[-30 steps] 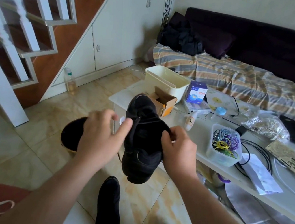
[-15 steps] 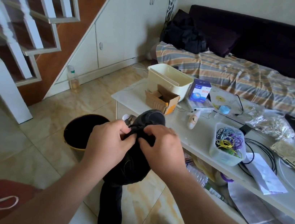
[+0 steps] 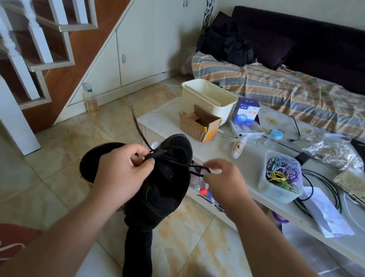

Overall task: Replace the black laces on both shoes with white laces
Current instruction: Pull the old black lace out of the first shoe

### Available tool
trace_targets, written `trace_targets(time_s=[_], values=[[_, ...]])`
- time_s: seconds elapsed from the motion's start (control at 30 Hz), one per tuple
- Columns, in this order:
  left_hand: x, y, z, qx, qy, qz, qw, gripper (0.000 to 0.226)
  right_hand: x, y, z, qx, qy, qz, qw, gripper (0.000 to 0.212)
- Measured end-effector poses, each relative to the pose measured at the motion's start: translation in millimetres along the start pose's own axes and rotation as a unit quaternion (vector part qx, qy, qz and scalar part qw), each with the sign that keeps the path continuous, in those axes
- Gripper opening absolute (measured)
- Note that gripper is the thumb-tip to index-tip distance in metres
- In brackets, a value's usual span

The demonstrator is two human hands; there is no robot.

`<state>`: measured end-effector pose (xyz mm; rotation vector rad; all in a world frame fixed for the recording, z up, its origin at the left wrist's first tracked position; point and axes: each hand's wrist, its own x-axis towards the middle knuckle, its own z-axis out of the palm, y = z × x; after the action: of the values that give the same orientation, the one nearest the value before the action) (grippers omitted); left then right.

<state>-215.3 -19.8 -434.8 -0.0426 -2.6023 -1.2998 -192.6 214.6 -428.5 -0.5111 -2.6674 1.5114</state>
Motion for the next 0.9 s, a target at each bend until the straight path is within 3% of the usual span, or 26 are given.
trace_targets(time_s=[0.07, 0.13, 0.17, 0.27, 0.4, 0.47, 0.57, 0.7, 0.9], values=[[-3, 3, 5, 0.016, -0.006, 0.016, 1.000, 0.008, -10, -9, 9, 0.010, 0.049, -0.129, 0.990, 0.037], [-5, 7, 10, 0.023, -0.009, 0.033, 0.999, 0.012, -16, -17, 20, -0.072, 0.061, -0.283, 0.955, 0.026], [-7, 8, 12, 0.020, -0.010, 0.040, 0.999, 0.012, -17, -17, 28, -0.126, 0.056, -0.316, 0.939, 0.019], [-11, 9, 18, 0.024, -0.011, 0.064, 0.998, 0.014, -16, -11, 46, -0.187, 0.058, -0.293, 0.936, 0.015], [-9, 6, 16, 0.023, -0.010, 0.057, 0.998, 0.018, -13, -12, 44, -0.112, 0.091, -0.329, 0.933, 0.009], [-3, 2, 10, 0.022, 0.003, 0.036, 0.999, 0.018, -11, -14, 35, -0.065, 0.080, -0.281, 0.954, 0.012], [5, -3, 1, -0.006, 0.027, 0.005, 1.000, 0.015, 5, -5, 14, 0.012, 0.112, -0.096, 0.989, 0.018], [8, -4, -11, -0.002, 0.074, 0.011, 0.997, 0.014, 23, 14, -12, 0.071, 0.215, 0.076, 0.971, 0.019], [3, 0, -12, 0.003, 0.103, 0.077, 0.992, 0.014, 23, 22, -3, -0.002, 0.037, 0.081, 0.996, 0.030]])
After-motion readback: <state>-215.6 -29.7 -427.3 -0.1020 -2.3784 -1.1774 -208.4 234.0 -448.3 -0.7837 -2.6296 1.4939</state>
